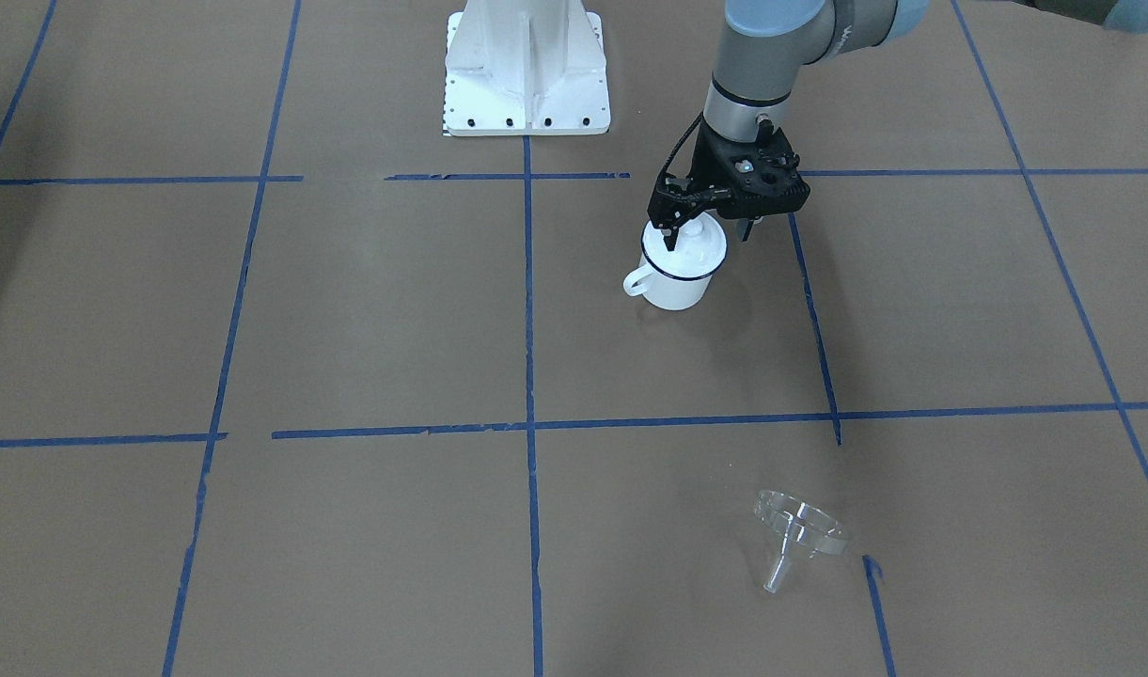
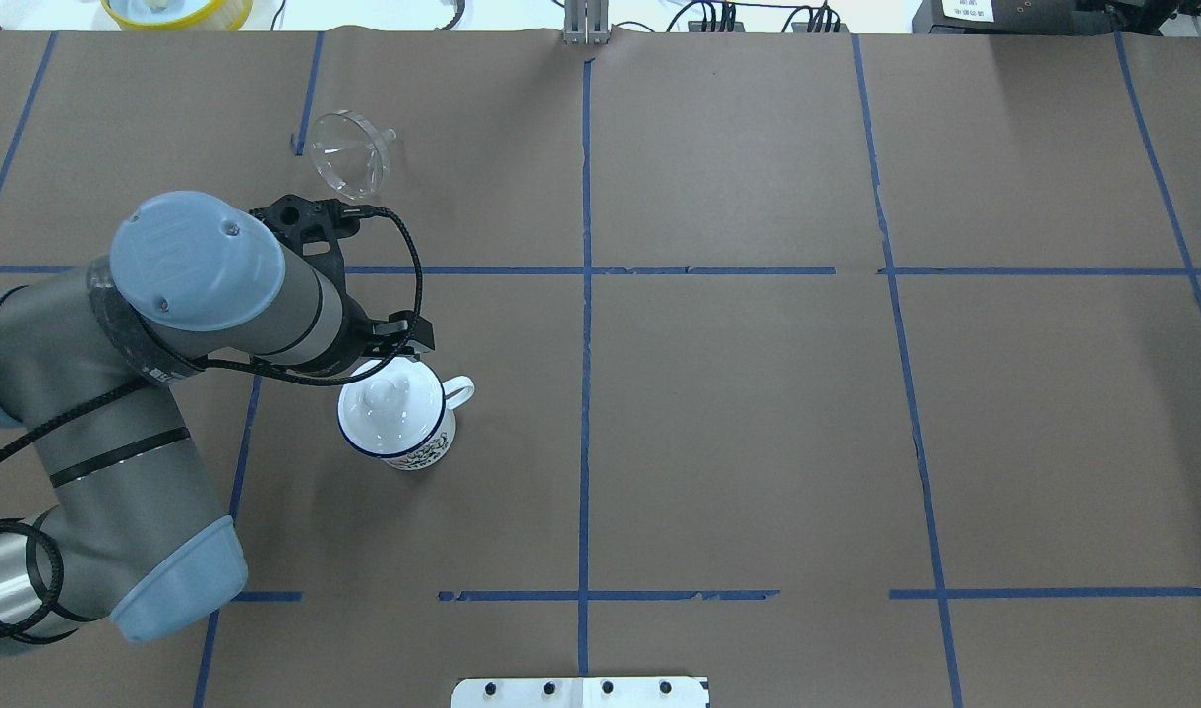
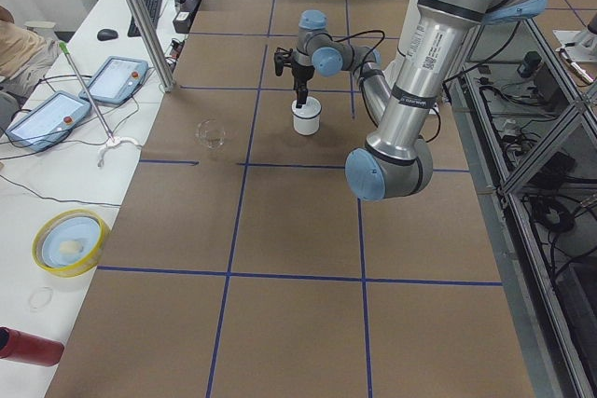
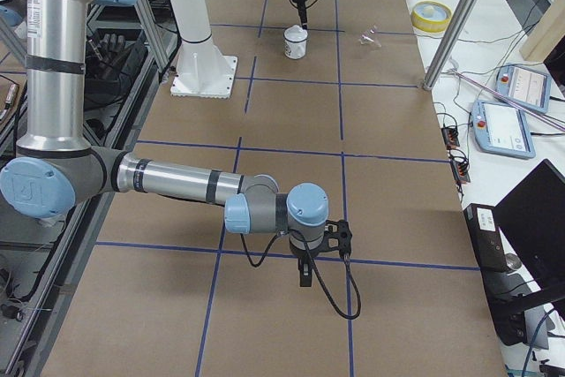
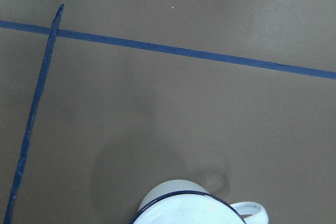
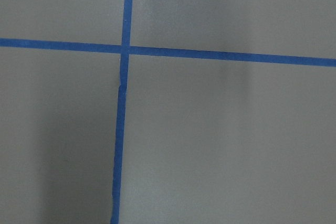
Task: Place funnel on cup
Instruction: 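Move the left gripper over the white lid on the enamel mug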
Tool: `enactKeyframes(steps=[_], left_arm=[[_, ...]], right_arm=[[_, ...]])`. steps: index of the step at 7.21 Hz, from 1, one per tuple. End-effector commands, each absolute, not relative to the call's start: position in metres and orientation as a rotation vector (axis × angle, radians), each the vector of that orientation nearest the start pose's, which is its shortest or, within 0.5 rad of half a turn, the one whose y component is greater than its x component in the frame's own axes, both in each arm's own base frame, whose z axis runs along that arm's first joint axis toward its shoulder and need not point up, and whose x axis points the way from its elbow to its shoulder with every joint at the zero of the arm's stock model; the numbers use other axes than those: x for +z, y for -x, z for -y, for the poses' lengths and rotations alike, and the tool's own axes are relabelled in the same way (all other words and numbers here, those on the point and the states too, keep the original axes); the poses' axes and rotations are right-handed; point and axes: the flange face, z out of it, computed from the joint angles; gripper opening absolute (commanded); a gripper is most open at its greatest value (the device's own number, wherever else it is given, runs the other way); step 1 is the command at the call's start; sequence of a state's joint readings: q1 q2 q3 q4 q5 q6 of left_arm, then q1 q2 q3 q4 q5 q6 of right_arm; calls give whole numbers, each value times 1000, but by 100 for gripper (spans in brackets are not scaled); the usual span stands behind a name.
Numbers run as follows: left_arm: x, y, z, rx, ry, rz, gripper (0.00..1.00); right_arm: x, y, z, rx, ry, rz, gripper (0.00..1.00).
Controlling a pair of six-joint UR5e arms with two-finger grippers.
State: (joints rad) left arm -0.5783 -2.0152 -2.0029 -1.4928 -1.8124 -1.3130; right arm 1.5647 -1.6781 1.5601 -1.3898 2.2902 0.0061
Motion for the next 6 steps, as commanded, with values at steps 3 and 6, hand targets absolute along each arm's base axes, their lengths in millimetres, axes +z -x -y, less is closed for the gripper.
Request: enactKeyframes(steps=[3,6], left_arm=[[238,-430,391,-175,-98,-832,89],[240,-433,389,-170,-94,-828,86]], right_arm=[[700,-65,449,-23,-56,720,100],[700,-65,449,-23,-56,720,100]])
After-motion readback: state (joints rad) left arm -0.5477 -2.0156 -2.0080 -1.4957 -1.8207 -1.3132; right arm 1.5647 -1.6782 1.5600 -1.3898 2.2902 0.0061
